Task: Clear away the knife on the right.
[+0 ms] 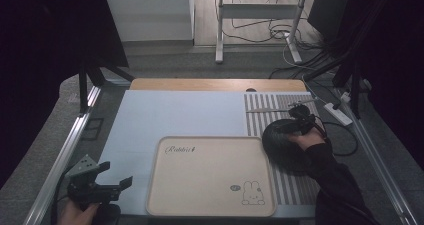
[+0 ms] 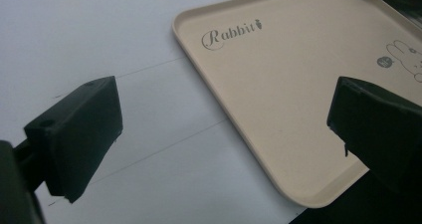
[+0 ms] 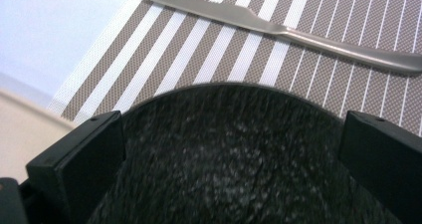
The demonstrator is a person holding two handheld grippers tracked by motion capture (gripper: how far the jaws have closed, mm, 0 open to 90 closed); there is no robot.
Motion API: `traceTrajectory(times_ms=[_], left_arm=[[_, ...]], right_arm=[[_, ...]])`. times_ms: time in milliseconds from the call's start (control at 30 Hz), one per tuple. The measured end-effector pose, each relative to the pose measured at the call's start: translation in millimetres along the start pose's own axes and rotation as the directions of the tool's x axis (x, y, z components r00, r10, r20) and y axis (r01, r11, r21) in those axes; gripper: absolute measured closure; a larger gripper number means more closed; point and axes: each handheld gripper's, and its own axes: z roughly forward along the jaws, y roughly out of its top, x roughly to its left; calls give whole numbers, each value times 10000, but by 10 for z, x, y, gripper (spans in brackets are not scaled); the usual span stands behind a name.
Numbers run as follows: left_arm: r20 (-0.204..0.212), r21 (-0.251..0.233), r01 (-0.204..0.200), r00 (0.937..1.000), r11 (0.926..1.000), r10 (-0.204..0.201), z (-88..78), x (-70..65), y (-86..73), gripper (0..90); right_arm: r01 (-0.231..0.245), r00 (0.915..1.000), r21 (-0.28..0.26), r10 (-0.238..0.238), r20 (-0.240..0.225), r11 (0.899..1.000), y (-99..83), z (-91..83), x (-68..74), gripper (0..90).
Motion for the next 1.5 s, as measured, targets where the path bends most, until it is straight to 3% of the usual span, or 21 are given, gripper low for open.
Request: traceTrajectory(times_ms=[700, 867, 933, 967, 1000, 1067, 1100, 1167, 1200, 1267, 1333, 1500], left_arm=[[46, -36, 65, 10000, 10000, -64, -1, 9, -2, 21], [60, -34, 72, 10000, 10000, -72, -1, 10, -2, 21], [61, -31, 67, 10000, 10000, -67, -1, 9, -1, 21], [61, -33, 67, 10000, 10000, -67, -1, 9, -1, 21], [59, -32, 66, 10000, 10000, -66, -1, 10, -2, 21], [56, -33, 75, 10000, 10000, -75, -1, 11, -1, 21], [56, -33, 75, 10000, 10000, -75, -1, 11, -1, 21], [37, -18, 61, 10000, 10000, -61, 1, 9, 0, 21], [22, -5, 53, 10000, 10000, -53, 2, 7, 0, 21], [-3, 12, 27, 10000, 10000, -27, 4, 4, 2, 21], [-21, 26, 12, 10000, 10000, -12, 5, 0, 3, 21], [-40, 46, -8, 10000, 10000, 8, 8, -3, 4, 21]], right_arm=[[6, 9965, 345, -34, 833, 9994, 253, 269, -162, 30], [-295, 9968, 240, 276, 754, 9993, 305, 279, -239, 166], [-410, 9971, 237, 394, 644, 9989, 331, 285, -275, 240], [-447, 9964, 191, 432, 733, 9988, 358, 296, -307, 321], [-447, 9964, 191, 432, 733, 9988, 358, 296, -307, 321], [-344, 9959, 296, 318, 844, 9990, 398, 315, -370, 466], [-344, 9959, 296, 318, 844, 9990, 398, 315, -370, 466], [-271, 9970, 443, 238, 740, 9987, 430, 334, -431, 641], [-271, 9970, 443, 238, 740, 9987, 430, 334, -431, 641], [-99, 9977, 583, 60, 672, 9983, 449, 349, -481, 798], [206, 9975, 612, -246, 656, 9979, 481, 377, -540, 897], [-138, 9980, 702, 94, 626, 9974, 526, 453, -654, 897]])
